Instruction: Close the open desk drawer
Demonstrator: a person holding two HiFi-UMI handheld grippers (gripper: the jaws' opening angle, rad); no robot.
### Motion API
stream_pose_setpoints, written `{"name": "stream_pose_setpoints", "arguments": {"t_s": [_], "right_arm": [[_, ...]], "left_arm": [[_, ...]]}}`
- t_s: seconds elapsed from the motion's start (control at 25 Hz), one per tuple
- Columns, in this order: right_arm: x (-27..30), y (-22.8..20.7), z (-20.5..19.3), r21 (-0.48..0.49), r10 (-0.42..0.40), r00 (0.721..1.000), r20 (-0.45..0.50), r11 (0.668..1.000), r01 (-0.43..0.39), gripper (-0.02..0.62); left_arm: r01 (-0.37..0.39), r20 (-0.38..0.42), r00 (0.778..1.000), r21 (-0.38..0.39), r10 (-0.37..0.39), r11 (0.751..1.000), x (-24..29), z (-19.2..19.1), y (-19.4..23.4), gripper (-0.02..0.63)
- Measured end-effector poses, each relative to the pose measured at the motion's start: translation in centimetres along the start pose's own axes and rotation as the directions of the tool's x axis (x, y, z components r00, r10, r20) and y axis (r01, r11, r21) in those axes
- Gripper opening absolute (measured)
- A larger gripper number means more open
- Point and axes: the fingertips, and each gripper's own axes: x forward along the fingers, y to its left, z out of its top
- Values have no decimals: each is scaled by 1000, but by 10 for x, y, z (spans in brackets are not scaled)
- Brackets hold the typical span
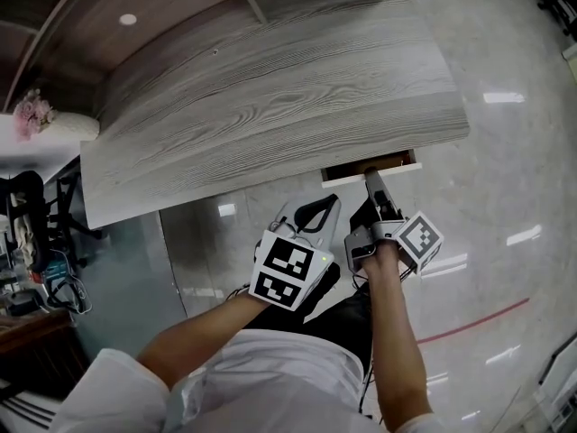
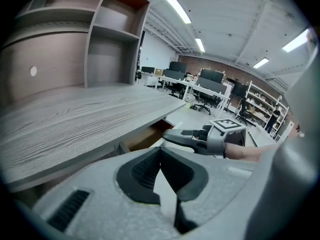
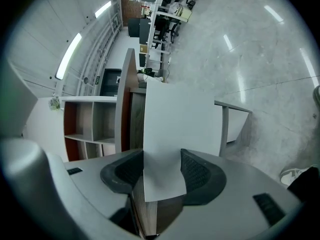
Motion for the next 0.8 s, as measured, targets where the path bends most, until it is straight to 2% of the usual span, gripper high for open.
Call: {"name": "stream_pose_setpoints", "arguments": {"t_s": [0.2,0.4,0.8], "right_arm": [[16,6,6,-10,6,1000,23,1000,-6,213],[34,15,9,4,54,998,41,999,-54,218],[47,21,15,2,54,997,64,999,-54,219]], "left_arm": [[16,-4,1000,15,-16,1000,0,2,5,3],[24,1,1000,39,-24,999,3,5,14,3],[17,9,1000,41,-17,999,-7,9,25,3]]}}
